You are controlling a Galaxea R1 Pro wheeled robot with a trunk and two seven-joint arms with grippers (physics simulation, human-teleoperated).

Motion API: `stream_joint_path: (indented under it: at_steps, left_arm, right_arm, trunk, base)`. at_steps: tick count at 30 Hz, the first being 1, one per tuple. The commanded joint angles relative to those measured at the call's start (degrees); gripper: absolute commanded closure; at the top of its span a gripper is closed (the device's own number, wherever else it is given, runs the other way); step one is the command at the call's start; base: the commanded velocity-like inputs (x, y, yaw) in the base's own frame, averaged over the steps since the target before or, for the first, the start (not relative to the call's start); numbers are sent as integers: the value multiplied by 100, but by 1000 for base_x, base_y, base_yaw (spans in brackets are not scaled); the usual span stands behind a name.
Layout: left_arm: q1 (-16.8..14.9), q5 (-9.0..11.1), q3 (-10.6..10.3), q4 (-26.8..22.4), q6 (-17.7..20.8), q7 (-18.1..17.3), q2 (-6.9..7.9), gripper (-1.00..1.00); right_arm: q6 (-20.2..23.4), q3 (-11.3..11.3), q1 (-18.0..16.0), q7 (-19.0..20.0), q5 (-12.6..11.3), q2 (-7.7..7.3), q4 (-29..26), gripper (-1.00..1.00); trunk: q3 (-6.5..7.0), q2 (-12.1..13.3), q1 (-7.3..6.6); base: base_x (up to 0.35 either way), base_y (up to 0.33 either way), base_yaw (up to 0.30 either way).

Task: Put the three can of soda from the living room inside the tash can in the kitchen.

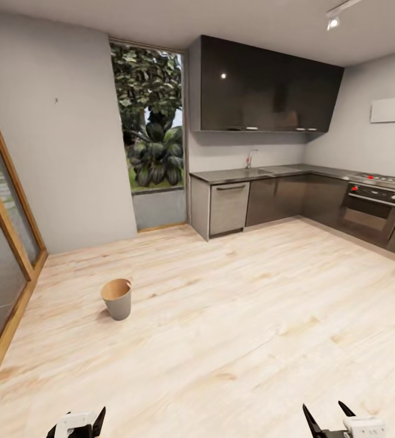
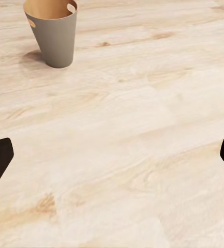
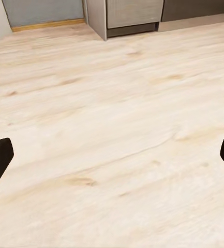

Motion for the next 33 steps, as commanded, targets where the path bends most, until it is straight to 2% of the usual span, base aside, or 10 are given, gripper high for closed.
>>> stream_joint_path:
  at_steps: [1,21,33]
  left_arm:
    - [0,0,0,0,-1,1,0,-100]
    - [0,0,0,0,-6,4,-1,-100]
    - [0,0,0,0,-6,4,-1,-100]
  right_arm:
    - [0,2,0,-4,15,10,-1,-100]
    - [1,12,0,-23,89,99,-2,-100]
    - [0,8,0,-25,92,105,-2,-100]
  trunk:
    - [-9,0,0]
    - [-177,0,0]
    - [-200,0,0]
  base:
    - [231,-115,76]
    - [224,-114,93]
    - [198,-113,78]
